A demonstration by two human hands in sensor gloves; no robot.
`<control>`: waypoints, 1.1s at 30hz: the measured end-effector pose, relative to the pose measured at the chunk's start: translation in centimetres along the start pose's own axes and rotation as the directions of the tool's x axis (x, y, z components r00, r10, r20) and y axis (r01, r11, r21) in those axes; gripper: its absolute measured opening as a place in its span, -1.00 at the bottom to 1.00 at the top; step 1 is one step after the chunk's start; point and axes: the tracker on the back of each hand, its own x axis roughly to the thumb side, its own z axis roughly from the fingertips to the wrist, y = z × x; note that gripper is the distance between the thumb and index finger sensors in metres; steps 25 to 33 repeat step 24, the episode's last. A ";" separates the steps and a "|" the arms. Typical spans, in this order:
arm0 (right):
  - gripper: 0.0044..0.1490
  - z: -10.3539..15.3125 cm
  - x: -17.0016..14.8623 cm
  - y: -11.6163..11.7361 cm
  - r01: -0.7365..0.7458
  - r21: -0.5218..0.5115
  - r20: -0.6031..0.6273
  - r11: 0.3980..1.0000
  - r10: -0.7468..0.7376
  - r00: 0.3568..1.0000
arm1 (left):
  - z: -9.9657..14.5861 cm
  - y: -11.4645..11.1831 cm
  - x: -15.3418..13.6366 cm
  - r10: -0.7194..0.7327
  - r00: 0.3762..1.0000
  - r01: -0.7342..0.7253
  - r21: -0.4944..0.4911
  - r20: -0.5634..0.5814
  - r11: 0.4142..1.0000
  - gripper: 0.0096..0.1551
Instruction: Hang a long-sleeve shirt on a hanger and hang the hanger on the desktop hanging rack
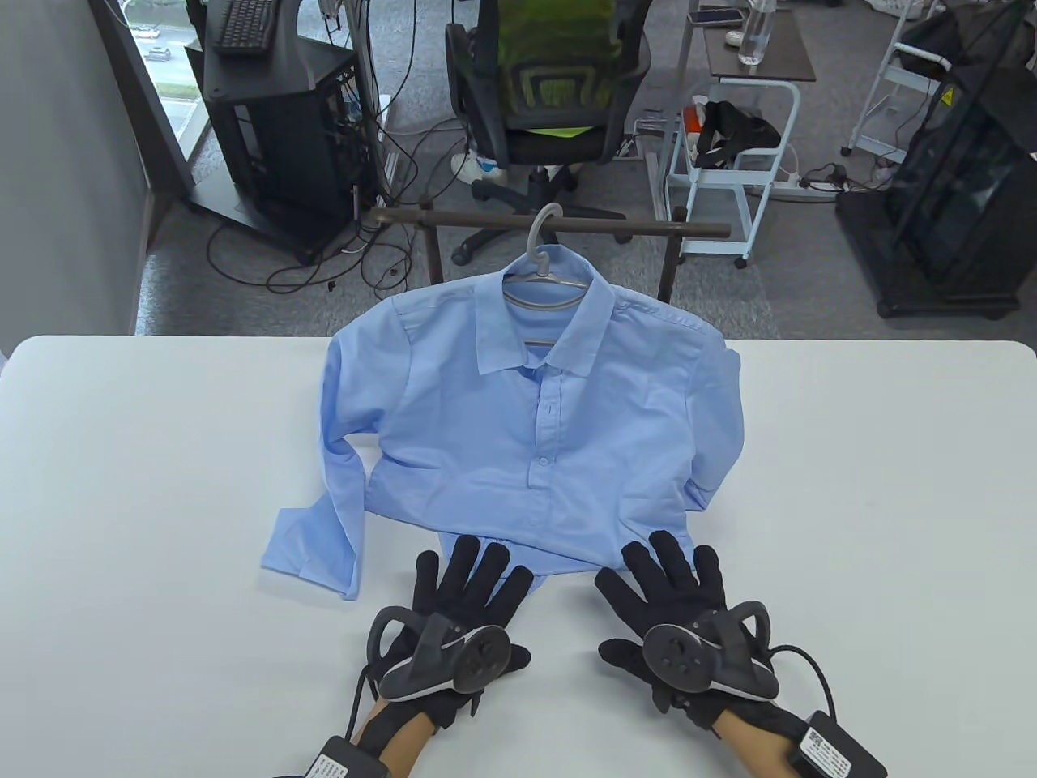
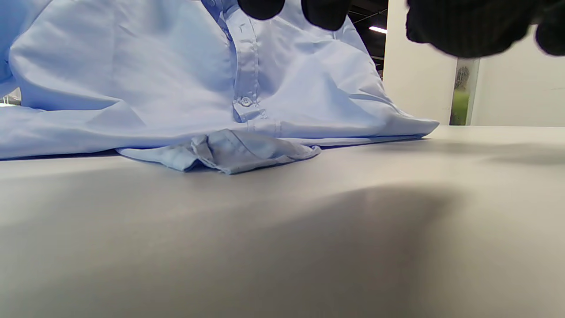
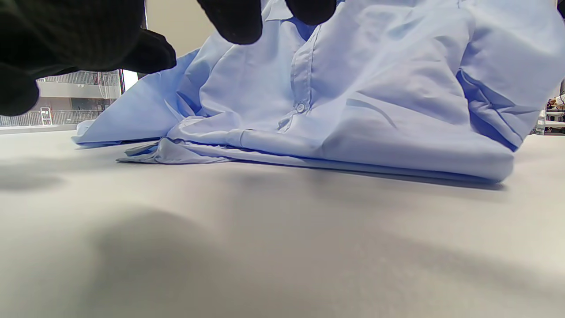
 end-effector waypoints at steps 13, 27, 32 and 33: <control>0.00 0.0 0.2 0.1 0.002 0.001 0.009 1.000 -0.002 1.000 | 0.0 0.0 -0.2 -0.004 1.000 0.004 0.021 -0.003 1.000 0.11; -0.01 0.0 0.3 0.3 0.004 0.008 0.011 1.000 -0.004 1.000 | 0.2 0.1 -0.3 -0.003 1.000 0.003 0.031 -0.002 0.999 0.11; -0.01 0.0 0.3 0.3 0.004 0.008 0.011 1.000 -0.004 1.000 | 0.2 0.1 -0.3 -0.003 1.000 0.003 0.031 -0.002 0.999 0.11; -0.01 0.0 0.3 0.3 0.004 0.008 0.011 1.000 -0.004 1.000 | 0.2 0.1 -0.3 -0.003 1.000 0.003 0.031 -0.002 0.999 0.11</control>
